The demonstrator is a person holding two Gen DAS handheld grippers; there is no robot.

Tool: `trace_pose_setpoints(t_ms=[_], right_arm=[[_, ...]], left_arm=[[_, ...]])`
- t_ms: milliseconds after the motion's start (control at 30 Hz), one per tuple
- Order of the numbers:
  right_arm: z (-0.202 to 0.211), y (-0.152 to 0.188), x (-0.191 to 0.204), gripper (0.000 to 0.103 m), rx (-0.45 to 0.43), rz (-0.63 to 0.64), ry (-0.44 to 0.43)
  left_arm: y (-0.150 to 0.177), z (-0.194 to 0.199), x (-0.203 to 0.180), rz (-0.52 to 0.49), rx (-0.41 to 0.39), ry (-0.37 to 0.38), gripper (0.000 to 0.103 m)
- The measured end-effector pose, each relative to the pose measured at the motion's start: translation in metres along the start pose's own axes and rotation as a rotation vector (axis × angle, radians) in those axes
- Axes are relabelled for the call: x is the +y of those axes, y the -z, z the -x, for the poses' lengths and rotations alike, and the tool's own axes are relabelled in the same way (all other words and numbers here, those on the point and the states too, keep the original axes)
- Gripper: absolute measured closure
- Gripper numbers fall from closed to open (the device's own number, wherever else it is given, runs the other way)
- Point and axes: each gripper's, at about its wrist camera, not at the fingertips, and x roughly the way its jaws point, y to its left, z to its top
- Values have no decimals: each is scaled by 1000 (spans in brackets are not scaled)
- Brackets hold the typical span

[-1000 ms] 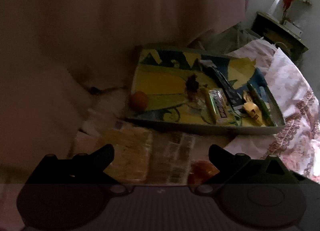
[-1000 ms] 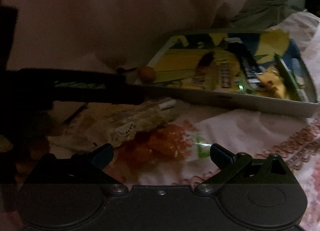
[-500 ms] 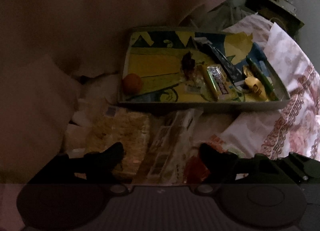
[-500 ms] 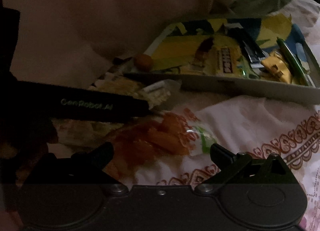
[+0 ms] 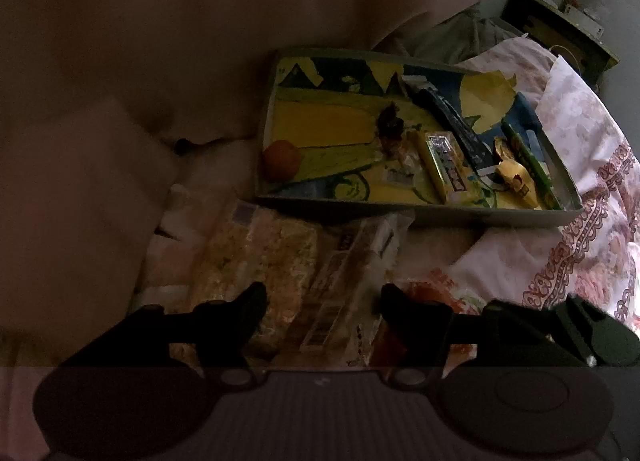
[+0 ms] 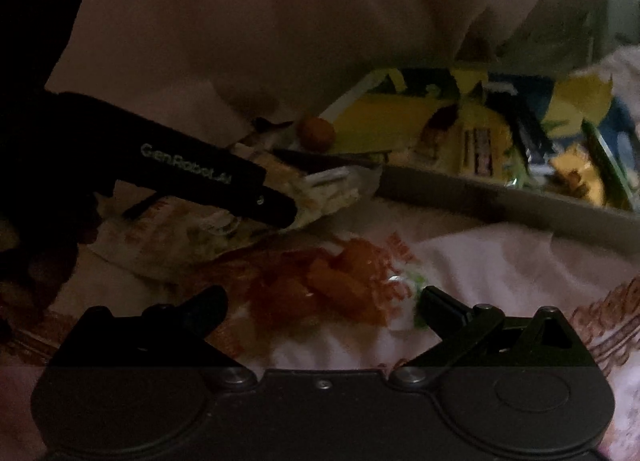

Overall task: Organize snacks
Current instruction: 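Move both grippers over the orange candy bag and white-wrapped cracker bar, then lower the right gripper onto the orange candy bag while the left hovers over the cracker bar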

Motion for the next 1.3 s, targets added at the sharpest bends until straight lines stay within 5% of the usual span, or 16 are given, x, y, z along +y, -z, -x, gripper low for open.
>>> trace_pose_setpoints(t_ms=[467,1067,1300], right_arm=[[4,0,-24,2,103,-103,123],[-18,-20,-55,0,126,-488,38],[-24,-20,-52,3,163,-407,61]], left_arm=[[17,10,10,96,108,68,50],[21,-4,7,93,141,27,51],[28,0,0,51,134,7,51]])
